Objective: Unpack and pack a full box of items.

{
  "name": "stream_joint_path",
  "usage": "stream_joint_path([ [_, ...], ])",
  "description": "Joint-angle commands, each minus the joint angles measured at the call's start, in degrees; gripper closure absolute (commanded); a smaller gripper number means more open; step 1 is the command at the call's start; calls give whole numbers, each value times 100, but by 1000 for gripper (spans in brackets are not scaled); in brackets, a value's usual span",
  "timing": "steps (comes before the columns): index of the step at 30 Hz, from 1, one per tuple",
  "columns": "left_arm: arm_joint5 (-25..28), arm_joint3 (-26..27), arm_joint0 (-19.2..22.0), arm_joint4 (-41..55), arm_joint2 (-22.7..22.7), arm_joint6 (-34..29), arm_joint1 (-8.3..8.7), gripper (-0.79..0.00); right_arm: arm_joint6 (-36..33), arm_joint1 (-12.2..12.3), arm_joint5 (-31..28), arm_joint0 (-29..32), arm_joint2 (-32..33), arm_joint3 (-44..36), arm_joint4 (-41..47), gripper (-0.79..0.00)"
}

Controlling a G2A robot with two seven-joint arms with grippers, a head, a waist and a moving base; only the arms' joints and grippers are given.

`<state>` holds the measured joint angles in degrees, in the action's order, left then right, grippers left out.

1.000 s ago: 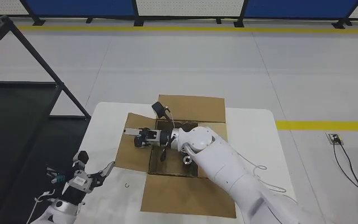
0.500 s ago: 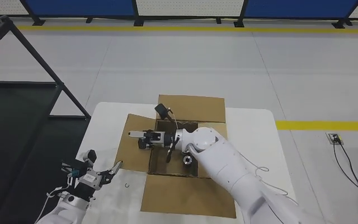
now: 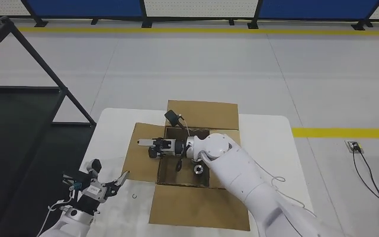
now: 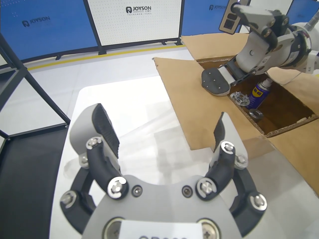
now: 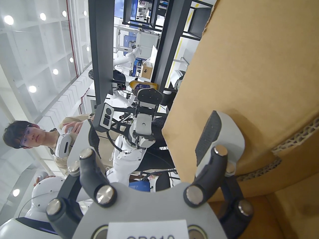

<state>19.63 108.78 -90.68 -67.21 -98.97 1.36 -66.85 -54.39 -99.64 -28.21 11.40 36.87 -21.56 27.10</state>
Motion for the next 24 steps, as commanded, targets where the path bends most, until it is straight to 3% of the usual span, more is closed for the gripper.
stream_joint_path([
  [1,-62,65,-28,-14,-11,26,-3,-785,-17,-4,34,10,27,-4,-17,-785],
  [8,-410,-70,177,-385,222,-186,-15,-785,-179,15,-143,48,169,-28,-40,-785],
  [13,-478,-175,284,-506,365,-165,-24,-785,-338,115,-811,132,401,-171,55,-785],
  [18,-436,-190,296,-505,341,-175,-18,-785,-719,341,-1449,325,769,-460,253,-785],
  [24,-454,-289,363,-558,328,-279,-12,-785,-702,728,-1467,784,1136,-1427,13,-785],
])
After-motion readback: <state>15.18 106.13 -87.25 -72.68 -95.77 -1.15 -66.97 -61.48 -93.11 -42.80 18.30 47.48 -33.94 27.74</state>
